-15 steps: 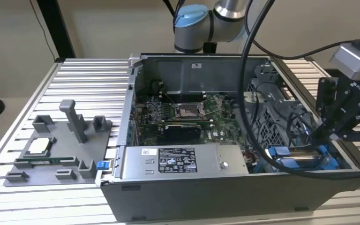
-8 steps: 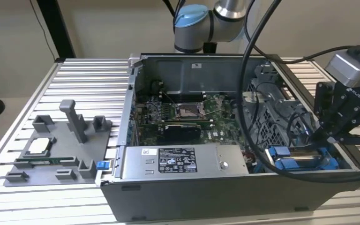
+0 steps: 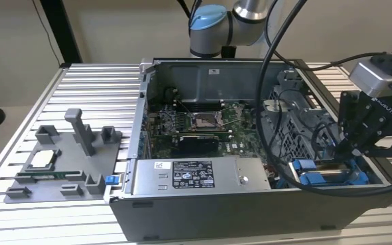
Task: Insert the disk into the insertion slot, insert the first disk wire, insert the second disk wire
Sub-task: 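Insert the first disk wire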
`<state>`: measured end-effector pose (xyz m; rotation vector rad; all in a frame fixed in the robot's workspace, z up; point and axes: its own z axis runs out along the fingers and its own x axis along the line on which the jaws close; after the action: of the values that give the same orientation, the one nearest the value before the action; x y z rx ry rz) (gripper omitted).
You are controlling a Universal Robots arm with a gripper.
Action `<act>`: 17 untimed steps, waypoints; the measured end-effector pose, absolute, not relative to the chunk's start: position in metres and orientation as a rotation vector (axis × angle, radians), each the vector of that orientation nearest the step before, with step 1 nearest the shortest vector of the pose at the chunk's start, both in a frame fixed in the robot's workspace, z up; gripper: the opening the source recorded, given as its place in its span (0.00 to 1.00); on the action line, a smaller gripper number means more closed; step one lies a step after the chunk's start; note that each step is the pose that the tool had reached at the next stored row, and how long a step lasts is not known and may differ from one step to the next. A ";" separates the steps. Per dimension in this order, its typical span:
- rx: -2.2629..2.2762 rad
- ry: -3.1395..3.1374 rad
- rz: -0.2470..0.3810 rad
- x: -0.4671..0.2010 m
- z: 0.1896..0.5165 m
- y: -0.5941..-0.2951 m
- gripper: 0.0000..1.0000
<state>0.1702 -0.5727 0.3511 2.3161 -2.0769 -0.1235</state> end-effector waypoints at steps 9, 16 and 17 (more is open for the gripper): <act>2.301 -2.097 -0.122 0.170 0.345 -0.573 0.00; 2.306 -2.104 -0.117 0.170 0.344 -0.571 0.00; 2.306 -2.105 -0.116 0.170 0.344 -0.571 0.00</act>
<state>0.1702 -0.5714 0.3439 2.3058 -2.1049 -0.1161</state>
